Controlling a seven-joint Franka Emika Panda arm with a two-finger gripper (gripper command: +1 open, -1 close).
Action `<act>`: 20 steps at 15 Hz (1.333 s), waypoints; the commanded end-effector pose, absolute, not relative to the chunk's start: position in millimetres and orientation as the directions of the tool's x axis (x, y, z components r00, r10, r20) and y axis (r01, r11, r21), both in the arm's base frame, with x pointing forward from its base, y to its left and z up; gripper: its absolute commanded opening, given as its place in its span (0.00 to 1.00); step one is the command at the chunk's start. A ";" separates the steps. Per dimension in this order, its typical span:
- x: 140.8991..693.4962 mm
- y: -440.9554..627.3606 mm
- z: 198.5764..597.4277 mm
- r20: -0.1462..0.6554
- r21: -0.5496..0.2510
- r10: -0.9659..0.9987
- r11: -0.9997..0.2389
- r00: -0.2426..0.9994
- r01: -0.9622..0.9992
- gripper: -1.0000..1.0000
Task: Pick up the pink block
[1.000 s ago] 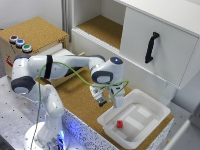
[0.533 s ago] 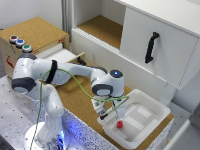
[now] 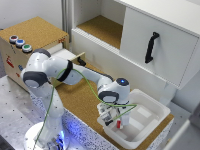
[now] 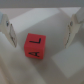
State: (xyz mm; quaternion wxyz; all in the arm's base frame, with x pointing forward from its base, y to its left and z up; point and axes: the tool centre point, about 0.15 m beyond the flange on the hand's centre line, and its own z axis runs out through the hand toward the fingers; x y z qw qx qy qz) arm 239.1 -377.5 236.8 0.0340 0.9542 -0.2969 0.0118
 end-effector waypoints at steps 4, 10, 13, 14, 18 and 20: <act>255.0 -379.1 214.3 -0.013 0.038 -0.614 -0.789 0.790 -0.613 0.00; 241.9 -367.5 220.4 -0.019 0.048 -0.633 -0.774 0.774 -0.631 0.00; 253.0 -360.6 246.8 0.034 0.028 -0.614 -0.788 0.789 -0.615 0.00; 259.5 -358.3 262.9 0.062 -0.008 -0.613 -0.789 0.788 -0.614 0.00; 282.9 -332.7 362.9 0.269 -0.154 -0.597 -0.802 0.756 -0.578 0.00; 291.7 -312.6 412.8 0.355 -0.193 -0.563 -0.825 0.746 -0.531 0.00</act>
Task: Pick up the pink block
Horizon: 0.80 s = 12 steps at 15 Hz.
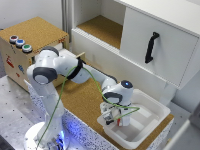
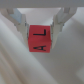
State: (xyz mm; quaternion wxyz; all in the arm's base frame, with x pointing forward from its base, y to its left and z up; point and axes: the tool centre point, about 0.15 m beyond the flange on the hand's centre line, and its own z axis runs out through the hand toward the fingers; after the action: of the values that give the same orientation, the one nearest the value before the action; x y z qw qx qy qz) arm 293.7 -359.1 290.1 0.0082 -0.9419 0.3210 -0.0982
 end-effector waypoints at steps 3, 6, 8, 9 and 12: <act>315.7 -261.9 462.8 0.428 -0.174 -0.436 -0.899 0.792 -0.401 0.00; 346.4 -200.5 492.0 0.454 -0.180 -0.301 -0.953 0.839 -0.244 0.00; 369.0 -162.2 506.2 0.466 -0.186 -0.215 -0.972 0.858 -0.143 0.00; 384.8 -135.3 515.5 0.474 -0.181 -0.145 -0.981 0.868 -0.065 0.00; 425.1 -61.9 534.1 0.488 -0.150 0.060 -0.977 0.871 0.152 0.00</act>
State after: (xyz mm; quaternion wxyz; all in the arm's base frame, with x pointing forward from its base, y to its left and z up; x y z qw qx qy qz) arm 365.7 -156.5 498.5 0.0871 -0.9554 0.0649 -0.2746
